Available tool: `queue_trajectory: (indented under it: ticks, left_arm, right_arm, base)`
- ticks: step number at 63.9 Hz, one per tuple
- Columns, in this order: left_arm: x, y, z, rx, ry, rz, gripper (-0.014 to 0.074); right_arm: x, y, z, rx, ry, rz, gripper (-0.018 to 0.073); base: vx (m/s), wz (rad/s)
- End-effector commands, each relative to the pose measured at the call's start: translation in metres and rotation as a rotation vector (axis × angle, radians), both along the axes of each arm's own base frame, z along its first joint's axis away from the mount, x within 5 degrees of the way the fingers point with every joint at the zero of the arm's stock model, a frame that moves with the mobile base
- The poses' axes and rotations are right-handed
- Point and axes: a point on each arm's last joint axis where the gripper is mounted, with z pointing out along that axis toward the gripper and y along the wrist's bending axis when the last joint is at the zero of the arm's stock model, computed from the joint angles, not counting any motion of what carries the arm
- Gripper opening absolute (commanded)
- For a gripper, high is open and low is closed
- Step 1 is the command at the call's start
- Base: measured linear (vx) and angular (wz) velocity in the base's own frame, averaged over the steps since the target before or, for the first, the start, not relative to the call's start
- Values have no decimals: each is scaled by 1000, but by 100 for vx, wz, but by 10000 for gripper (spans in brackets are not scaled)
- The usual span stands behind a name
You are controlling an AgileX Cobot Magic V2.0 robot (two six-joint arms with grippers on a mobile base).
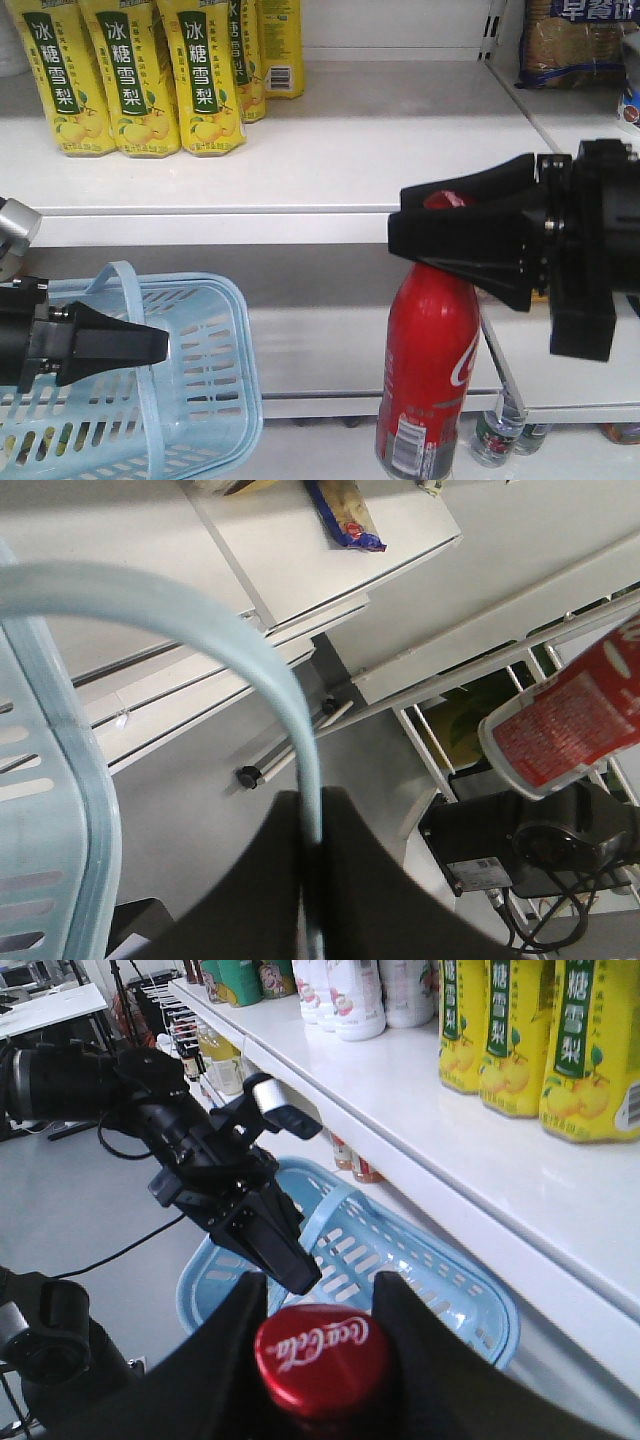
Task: Place coke in basket with both arms
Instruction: 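Move the held bottle toward the basket in the left gripper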
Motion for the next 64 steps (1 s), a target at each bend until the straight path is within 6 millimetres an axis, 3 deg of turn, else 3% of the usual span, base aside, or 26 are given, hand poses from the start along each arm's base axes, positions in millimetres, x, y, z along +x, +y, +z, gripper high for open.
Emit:
queue_trajectory:
  ticks: [1, 16, 37, 64]
  left_arm:
    - [-1, -3, 20, -74, -67, -6, -6]
    - [-1, -3, 20, -74, -67, -6, -6]
    - [-1, -3, 20, -74, -67, -6, -6]
    - [-1, -3, 20, -74, -67, -6, -6]
  right_arm:
    - [-7, 0, 9, 104, -6, -11, 168]
    - [-10, 7, -19, 83, 73, -6, 168]
    - [-12, 45, -33, 23, 10, -84, 170]
    - [16, 85, -53, 30, 45, -106, 169]
  base:
    - [0, 0]
    - [0, 0]
    - [0, 0]
    - [0, 0]
